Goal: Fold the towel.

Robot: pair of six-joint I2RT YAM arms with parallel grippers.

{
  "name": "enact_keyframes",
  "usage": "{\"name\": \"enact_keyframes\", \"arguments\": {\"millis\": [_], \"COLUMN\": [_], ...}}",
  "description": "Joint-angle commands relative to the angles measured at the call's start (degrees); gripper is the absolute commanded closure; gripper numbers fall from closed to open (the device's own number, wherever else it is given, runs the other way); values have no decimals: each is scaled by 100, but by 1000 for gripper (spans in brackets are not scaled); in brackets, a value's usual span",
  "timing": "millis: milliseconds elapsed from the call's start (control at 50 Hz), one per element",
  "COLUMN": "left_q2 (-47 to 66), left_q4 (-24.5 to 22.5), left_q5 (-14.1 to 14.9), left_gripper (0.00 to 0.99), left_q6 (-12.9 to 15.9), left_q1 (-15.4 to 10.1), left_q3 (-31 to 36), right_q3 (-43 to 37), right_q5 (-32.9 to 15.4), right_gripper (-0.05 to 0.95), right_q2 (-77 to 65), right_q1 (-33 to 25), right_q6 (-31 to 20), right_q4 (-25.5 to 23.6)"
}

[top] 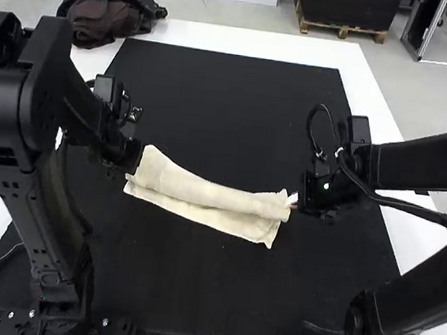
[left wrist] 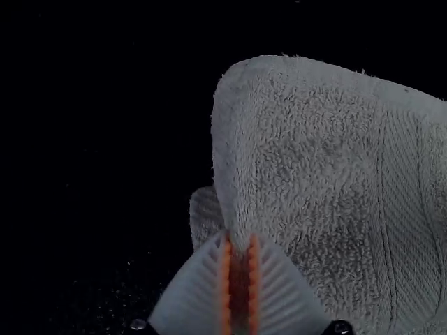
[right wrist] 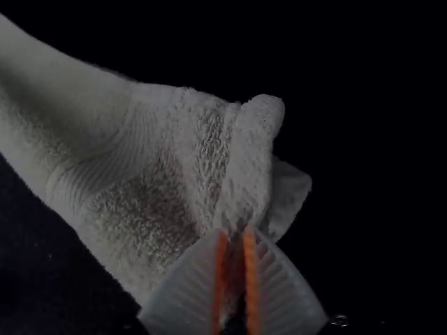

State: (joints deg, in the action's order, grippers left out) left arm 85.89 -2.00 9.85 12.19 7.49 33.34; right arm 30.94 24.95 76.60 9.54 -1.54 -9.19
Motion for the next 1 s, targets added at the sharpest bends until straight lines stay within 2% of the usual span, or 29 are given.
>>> {"name": "enact_keyframes", "arguments": {"millis": [0, 60, 100, 160, 180, 220, 300, 440, 520, 580, 700, 980], "left_q2": [-116, -98, -98, -98, -98, -90, -116, -204, -292, -380, -512, -608], "left_q4": [-108, -99, -99, -99, -99, -99, -125, -143, -310, -380, -380, -257], "left_q5": [-299, -317, -325, -484, -545, -616, -809, -862, -844, -835, -642, -572], "left_gripper": [692, 525, 439, 213, 110, 23, 23, 23, 23, 25, 25, 25], "left_q6": [21, 3, -14, -14, -14, -6, 3, -111, -137, -287, -436, -498], "left_q1": [60, 60, 60, 69, 69, 86, 113, 306, 473, 587, 710, 746], "left_q3": [-12, -21, -30, -47, -47, -47, -30, 58, 85, 129, 181, 190], "right_q3": [-88, -97, -97, -88, -88, -79, -35, 97, 123, 141, 158, 149], "right_q5": [-306, -359, -394, -447, -456, -456, -438, -245, -175, -52, -43, -43], "right_gripper": [421, 279, 234, 82, 46, 21, -2, -2, 0, 2, 2, 2], "right_q2": [171, 250, 294, 347, 365, 365, 365, 347, 347, 347, 356, 540], "right_q1": [48, 48, 39, 30, 30, 13, 4, -5, 30, 48, 101, 356], "right_q6": [13, 13, 13, 5, 5, -4, -48, -57, -39, -13, 22, 172], "right_q4": [172, 242, 242, 242, 225, 207, 119, -127, -171, -232, -267, -180]}}
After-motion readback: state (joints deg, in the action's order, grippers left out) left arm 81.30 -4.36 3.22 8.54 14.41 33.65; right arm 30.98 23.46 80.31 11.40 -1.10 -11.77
